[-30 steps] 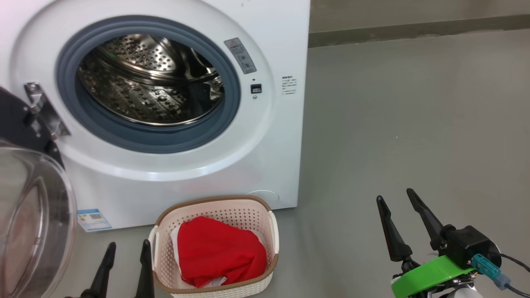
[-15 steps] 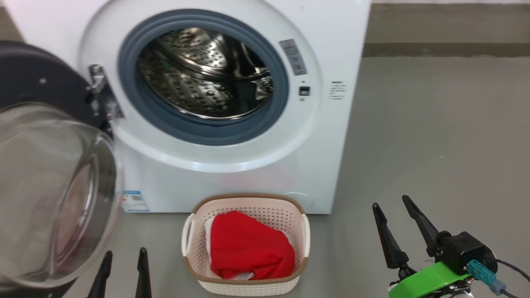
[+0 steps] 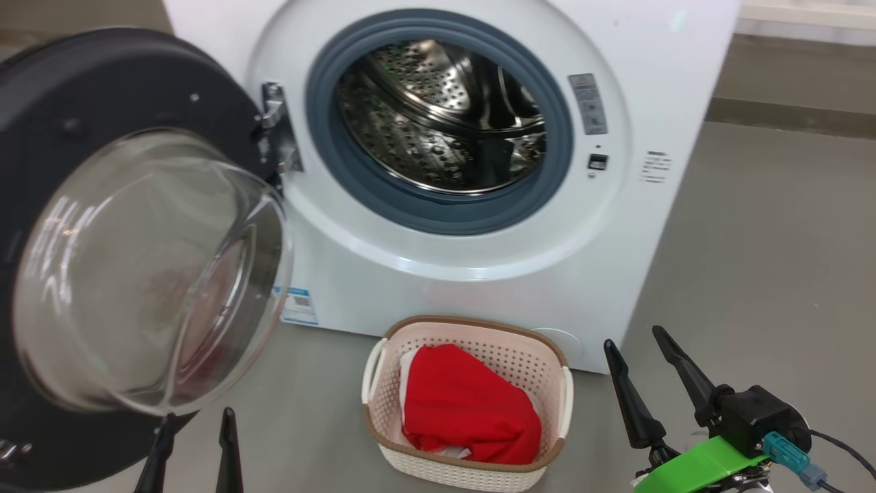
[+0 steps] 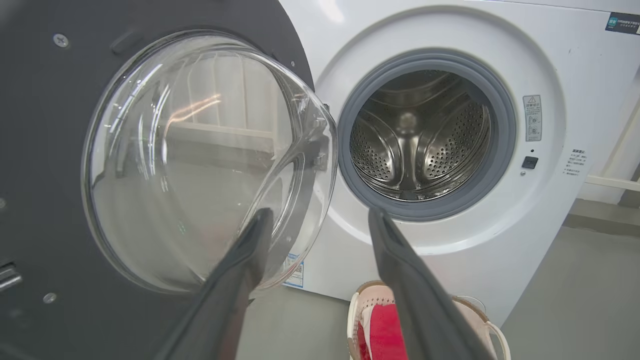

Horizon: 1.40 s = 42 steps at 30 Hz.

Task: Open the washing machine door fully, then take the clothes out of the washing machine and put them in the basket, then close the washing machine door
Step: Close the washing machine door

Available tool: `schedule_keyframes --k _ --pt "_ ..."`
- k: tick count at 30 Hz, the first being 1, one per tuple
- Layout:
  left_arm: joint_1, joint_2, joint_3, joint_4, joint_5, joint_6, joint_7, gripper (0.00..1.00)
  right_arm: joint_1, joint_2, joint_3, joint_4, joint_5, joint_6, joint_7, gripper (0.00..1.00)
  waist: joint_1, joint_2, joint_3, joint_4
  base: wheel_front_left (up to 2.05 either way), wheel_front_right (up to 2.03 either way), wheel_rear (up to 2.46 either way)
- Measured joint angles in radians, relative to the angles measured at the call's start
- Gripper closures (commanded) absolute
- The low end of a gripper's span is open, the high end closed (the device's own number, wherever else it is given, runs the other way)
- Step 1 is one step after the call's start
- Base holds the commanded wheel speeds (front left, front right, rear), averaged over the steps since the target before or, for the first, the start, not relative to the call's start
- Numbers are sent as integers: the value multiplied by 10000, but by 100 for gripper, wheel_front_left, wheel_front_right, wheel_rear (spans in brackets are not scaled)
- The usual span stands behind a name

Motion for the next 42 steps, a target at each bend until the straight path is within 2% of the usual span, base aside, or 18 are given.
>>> schedule_keyframes --k 11,25,26,28,33,38,42 --pt "5 0 303 -349 245 148 -2 0 0 4 219 -4 71 0 0 0 0 0 -55 727 0 0 0" --pt "19 -2 491 -320 472 370 0 0 0 4 257 4 84 0 0 0 0 0 -53 574 0 0 0" --pt "19 0 539 -326 520 380 0 48 0 4 255 4 82 0 0 0 0 0 -54 552 0 0 0" --pt "15 52 629 -378 690 384 0 100 0 4 247 6 82 0 0 0 0 0 -49 510 0 0 0" --pt "-220 184 1227 -1035 771 639 -2 100 1 4 240 19 82 0 0 0 0 0 -46 456 0 0 0" --pt "-1647 936 2274 -1639 629 834 -50 100 0 4 251 27 82 0 0 0 0 1 -46 435 0 0 0" --pt "-3258 1850 3425 -1283 -121 788 -73 100 -1 6 261 38 42 0 0 0 0 0 -38 355 0 0 0"
